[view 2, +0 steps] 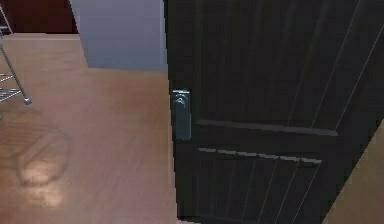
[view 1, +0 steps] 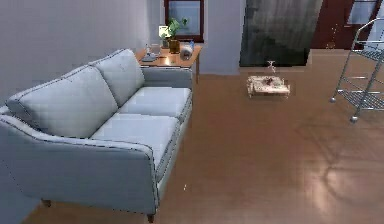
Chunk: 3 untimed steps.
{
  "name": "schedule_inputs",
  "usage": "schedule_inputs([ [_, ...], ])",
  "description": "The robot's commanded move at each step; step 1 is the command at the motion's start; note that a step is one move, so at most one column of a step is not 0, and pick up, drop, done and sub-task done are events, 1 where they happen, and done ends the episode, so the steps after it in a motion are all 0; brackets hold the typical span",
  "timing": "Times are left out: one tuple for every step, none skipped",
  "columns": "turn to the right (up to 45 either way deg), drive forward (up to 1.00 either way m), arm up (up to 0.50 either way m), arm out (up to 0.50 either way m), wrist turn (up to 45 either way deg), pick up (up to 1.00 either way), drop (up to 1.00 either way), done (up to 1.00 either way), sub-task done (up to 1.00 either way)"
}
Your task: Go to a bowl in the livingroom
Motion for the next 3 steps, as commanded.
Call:
schedule_inputs([
  [9.0, 0.00, 0.00, 0.00, 0.0, 0.00, 0.00, 0.00, 0.00],
  [0.0, 0.20, 0.00, 0.00, 0.0, 0.00, 0.00, 0.00, 0.00],
  [6.0, 0.00, 0.00, 0.00, 0.0, 0.00, 0.00, 0.00, 0.00],
])
